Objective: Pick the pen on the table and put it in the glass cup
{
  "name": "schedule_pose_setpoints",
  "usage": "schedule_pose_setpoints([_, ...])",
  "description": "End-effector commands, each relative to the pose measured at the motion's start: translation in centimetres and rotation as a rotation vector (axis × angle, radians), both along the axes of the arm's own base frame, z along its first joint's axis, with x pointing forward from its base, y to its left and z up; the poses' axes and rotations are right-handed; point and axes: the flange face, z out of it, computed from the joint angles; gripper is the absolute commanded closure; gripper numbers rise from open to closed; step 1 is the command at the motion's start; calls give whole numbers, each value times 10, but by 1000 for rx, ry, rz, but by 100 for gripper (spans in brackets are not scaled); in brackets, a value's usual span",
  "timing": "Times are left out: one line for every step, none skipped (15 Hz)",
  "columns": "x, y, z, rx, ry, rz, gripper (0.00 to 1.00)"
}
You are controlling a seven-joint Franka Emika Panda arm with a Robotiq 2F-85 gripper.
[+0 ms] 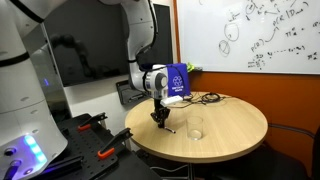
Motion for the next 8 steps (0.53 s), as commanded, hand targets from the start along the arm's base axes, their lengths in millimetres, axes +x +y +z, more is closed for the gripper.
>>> schedule_pose_setpoints([4,-2,-1,27,-6,16,99])
schedule_pose_setpoints([4,-2,0,37,-3,14,95])
schedule_pose_setpoints([3,-1,3,68,9,23,95])
schedule_pose_setpoints([2,1,8,99,16,35,95])
schedule_pose_setpoints([1,3,17,140,23,69,95])
schedule_pose_setpoints([0,5,26,187,45,98,95])
schedule_pose_setpoints([-1,8,37,234,67,129,95])
schedule_pose_setpoints([-2,8,48,273,110,151,95])
